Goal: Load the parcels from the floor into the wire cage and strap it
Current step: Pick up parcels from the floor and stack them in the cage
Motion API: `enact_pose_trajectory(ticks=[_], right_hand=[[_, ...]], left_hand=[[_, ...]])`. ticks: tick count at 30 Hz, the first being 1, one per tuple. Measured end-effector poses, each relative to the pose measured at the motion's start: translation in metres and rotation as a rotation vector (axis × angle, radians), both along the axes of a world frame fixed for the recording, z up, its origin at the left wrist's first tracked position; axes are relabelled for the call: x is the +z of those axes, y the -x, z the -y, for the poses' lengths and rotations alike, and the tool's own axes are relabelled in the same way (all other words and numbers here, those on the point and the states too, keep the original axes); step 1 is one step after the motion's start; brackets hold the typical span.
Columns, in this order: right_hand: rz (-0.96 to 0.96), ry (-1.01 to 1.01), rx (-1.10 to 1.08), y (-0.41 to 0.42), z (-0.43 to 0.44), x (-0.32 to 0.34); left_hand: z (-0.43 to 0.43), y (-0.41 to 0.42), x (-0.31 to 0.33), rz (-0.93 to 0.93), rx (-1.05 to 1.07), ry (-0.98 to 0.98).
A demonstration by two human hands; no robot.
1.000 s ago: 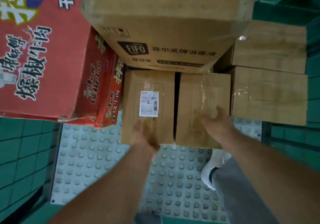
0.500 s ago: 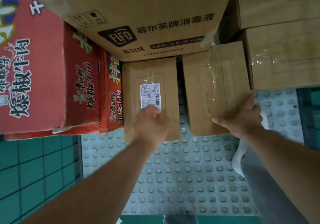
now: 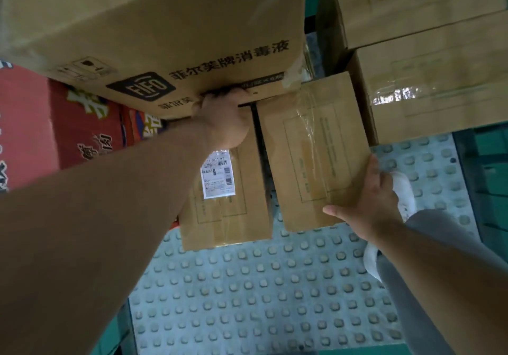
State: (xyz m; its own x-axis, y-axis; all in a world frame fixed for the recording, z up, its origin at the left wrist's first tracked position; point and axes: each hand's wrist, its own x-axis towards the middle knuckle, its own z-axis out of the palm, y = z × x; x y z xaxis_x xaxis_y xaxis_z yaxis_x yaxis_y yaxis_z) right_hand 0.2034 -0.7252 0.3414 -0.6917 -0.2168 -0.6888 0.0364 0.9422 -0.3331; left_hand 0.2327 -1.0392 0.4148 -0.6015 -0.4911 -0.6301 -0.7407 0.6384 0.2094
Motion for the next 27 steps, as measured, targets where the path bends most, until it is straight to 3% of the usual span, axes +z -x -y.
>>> enact_pose_trajectory(ticks=[3,8,12,16,20,24,27], right_hand=[[0.031,0.026,0.029,-0.019,-0.002,0.003],[0.077,0.05,0.016,-0.025,-0.004,-0.002],[0.097,0.037,0.014,-0.017,0.007,-0.003],[0.238,0.05,-0.013,-0.005,0.006,-0.005],[0.309,0.087,0.016,0.013,-0.002,0.015],[0.179,-0.111,0.09,0.002,0.01,0.066],[0.309,0.051,0.103,-0.04,0.019,0.15]], left_hand=[[-0.004,-0.015,-0.003,0.05,-0.086,0.087],[-0.027,-0.025,-0.02,0.078,-0.081,-0.045],[-0.013,-0.008,-0.024,-0.049,0.007,0.015],[0.006,-0.019,-0.015,0.063,0.04,-0.04],[-0.025,-0.06,0.015,0.075,0.132,0.045],[-0.104,-0.116,0.08,0.067,0.194,-0.27],[-0.155,-0.148,0.127,0.036,0.257,-0.369]])
